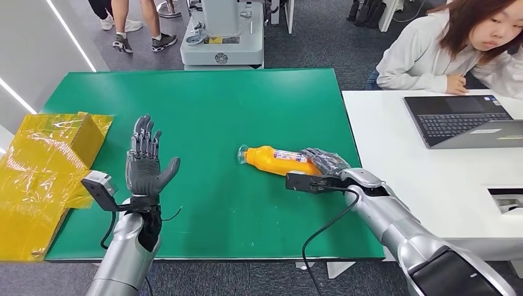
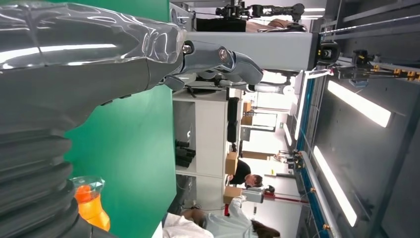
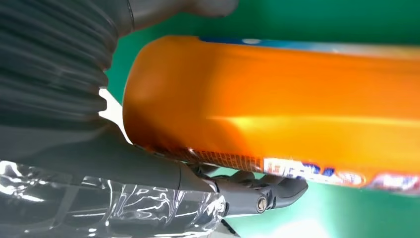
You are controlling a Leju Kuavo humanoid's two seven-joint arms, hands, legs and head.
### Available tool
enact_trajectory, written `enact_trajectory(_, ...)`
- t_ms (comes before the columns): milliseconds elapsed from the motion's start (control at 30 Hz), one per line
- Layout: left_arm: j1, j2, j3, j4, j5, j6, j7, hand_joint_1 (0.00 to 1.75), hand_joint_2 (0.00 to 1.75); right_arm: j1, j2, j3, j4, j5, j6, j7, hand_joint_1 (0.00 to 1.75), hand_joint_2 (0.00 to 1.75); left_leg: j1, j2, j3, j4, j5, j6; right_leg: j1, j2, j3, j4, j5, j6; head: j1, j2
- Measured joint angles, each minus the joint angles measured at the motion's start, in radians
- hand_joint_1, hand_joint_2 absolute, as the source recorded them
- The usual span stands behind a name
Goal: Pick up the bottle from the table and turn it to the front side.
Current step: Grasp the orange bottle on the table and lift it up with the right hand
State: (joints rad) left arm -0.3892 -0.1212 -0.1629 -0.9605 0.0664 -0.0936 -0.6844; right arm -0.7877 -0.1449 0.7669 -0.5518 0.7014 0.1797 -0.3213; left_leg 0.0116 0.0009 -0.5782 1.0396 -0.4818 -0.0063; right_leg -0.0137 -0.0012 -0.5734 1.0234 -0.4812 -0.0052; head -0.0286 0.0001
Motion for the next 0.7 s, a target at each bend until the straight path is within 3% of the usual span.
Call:
enact_trajectory(100, 0.002, 0.003, 0.006, 0.003, 0.013, -0.005, 0.000, 0.00, 1.75, -0.025, 0.000, 0.027, 0.019, 0.025, 0.034, 0.013, 1.05, 1.75, 0.000, 0.000, 0.000, 0.000, 0.000, 0.000, 0.000, 0.000, 0.000, 0.000, 0.000, 0.000, 0.000, 0.000)
enact_trajectory(133, 0.005, 0.005, 0.009, 0.003, 0.017, -0.007, 0.000, 0.00, 1.75, -0.035, 0.000, 0.038, 0.025, 0.031, 0.048, 0.016, 1.39, 1.75, 0.000, 0.000, 0.000, 0.000, 0.000, 0.000, 0.000, 0.000, 0.000, 0.000, 0.001, 0.000, 0.000, 0.000)
enact_trajectory(233, 0.014, 0.008, 0.019, 0.003, 0.025, -0.013, 0.000, 0.00, 1.75, -0.062, 0.000, 0.061, 0.038, 0.040, 0.083, 0.014, 1.74, 1.75, 0.000, 0.000, 0.000, 0.000, 0.001, 0.000, 0.000, 0.000, 0.000, 0.000, 0.001, 0.000, 0.000, 0.000)
enact_trajectory(433, 0.034, 0.014, 0.026, 0.003, 0.034, -0.014, 0.000, 0.00, 1.75, -0.090, -0.002, 0.088, 0.057, 0.028, 0.110, -0.009, 1.75, 1.75, 0.000, 0.000, 0.000, 0.000, 0.001, 0.000, 0.000, 0.000, 0.000, 0.000, 0.001, 0.000, 0.000, 0.000)
enact_trajectory(700, 0.045, 0.021, 0.040, -0.004, 0.043, -0.013, 0.000, 0.00, 1.75, -0.081, -0.003, 0.096, 0.073, -0.049, 0.049, -0.040, 1.75, 1.75, 0.000, 0.000, 0.000, 0.000, 0.001, 0.000, 0.000, 0.000, 0.000, 0.000, 0.001, 0.000, 0.000, 0.000)
